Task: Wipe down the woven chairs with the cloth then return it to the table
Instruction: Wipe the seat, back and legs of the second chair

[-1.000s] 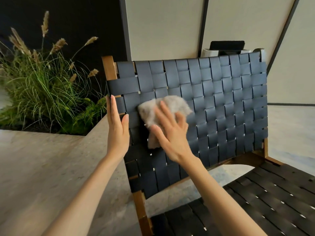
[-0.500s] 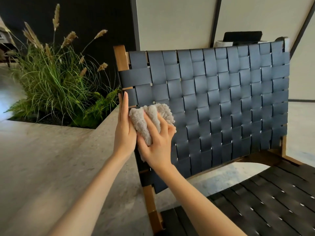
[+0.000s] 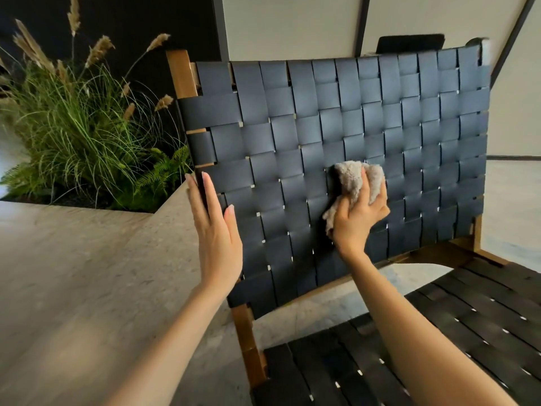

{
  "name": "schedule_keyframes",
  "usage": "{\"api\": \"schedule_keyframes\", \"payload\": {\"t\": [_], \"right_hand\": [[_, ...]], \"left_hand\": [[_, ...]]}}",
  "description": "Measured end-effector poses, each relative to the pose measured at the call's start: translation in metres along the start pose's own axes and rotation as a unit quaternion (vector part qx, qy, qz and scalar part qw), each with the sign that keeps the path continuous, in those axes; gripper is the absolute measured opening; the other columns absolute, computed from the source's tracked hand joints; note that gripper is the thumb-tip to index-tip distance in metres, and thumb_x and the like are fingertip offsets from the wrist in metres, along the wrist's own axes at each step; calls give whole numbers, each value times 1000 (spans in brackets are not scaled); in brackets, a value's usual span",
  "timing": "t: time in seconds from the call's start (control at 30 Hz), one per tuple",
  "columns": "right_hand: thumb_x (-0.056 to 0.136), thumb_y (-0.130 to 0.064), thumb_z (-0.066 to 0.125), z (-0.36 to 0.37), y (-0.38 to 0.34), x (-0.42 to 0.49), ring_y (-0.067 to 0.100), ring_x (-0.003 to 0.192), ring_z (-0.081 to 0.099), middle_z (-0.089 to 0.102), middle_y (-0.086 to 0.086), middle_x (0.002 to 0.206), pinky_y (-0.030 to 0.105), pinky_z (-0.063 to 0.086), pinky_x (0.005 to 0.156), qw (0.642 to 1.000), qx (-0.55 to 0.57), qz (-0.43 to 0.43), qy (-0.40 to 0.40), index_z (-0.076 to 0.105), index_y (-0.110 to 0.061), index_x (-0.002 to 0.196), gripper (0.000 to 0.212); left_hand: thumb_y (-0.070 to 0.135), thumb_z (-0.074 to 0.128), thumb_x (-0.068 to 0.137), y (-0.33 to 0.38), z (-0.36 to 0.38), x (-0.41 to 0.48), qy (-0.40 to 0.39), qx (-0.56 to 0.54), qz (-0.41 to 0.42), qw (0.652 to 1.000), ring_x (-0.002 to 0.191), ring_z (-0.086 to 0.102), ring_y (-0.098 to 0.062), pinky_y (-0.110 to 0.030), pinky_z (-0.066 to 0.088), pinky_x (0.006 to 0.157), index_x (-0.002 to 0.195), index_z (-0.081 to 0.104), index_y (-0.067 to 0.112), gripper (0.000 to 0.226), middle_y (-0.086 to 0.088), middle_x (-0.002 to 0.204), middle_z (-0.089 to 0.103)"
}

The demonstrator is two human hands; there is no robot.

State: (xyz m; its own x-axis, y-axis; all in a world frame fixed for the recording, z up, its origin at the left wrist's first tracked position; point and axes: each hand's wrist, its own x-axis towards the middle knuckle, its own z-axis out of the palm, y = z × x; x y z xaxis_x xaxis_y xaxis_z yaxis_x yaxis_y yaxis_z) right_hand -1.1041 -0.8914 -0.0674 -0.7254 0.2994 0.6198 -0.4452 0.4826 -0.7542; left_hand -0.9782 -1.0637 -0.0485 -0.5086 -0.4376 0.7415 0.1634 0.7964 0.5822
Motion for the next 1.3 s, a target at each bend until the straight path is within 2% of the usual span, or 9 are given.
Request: {"api": "schedule_keyframes", "payload": {"t": [0.3,0.43,0.57,0.67,0.83,0.9,1.1,1.23,1.3], "right_hand": [[87,-14,53,21,-39,-124,17,127,22,25,8,150,37,22,110,966,66,-209,-136,42,-27,142,58],[89,-9,51,8,-5,-101,29,119,29,27,13,147,40,28,107,950,6,-268,-159,46,-23,139,53],[90,-2,47,-15,45,-41,31,113,31,32,22,145,44,34,98,992,-63,-104,-45,48,-19,139,52],[90,-1,41,-33,73,1,37,118,30,22,13,152,43,30,103,997,-58,57,-4,38,-26,144,59],[87,6,42,-21,54,-30,31,115,29,16,13,155,37,28,102,994,-53,94,-21,37,-22,144,64],[81,10,45,-9,31,-74,38,115,32,18,20,154,35,28,100,997,-28,31,-59,38,-15,144,68],[81,-4,65,-3,-8,-182,22,125,19,15,0,151,27,15,109,952,39,-169,-252,28,-40,143,80],[75,3,72,-32,32,-152,41,114,34,20,8,143,52,41,94,875,-64,-360,-317,36,-30,139,81],[73,8,71,-44,56,-127,44,109,37,22,9,140,58,46,87,874,-109,-367,-300,43,-31,136,79]], "left_hand": [[12,36,102,-9,-4,-13,-14,-56,22,998,145,-3,-12,-13,7,115,149,9,11,55,-3,155,-6],[18,43,99,-16,-4,-38,-44,-27,52,997,144,-9,-2,-3,12,108,151,10,14,62,-3,155,-13],[27,45,97,-17,-2,-45,-39,20,40,998,143,-11,-3,-29,42,103,150,8,23,65,-2,156,-14],[28,44,96,-16,0,-44,-39,37,41,998,143,-9,-7,-34,41,102,151,10,20,65,-5,156,-12],[25,46,96,-16,0,-44,-40,30,33,998,144,-5,-11,-37,45,102,149,10,18,64,-4,154,-12],[24,46,97,-17,-1,-45,-44,11,40,998,144,-5,-13,-33,35,110,149,10,18,64,-4,154,-12],[15,47,98,-19,-2,-44,-51,-14,43,998,144,-6,-15,-12,9,114,149,11,11,63,-6,152,-12],[15,47,98,-17,-2,-45,-49,-9,39,998,143,-7,-13,-14,8,115,149,12,11,62,-5,152,-12],[16,47,98,-16,-1,-45,-47,-8,34,998,144,-6,-15,-19,10,116,149,13,11,62,-5,152,-12]]}}
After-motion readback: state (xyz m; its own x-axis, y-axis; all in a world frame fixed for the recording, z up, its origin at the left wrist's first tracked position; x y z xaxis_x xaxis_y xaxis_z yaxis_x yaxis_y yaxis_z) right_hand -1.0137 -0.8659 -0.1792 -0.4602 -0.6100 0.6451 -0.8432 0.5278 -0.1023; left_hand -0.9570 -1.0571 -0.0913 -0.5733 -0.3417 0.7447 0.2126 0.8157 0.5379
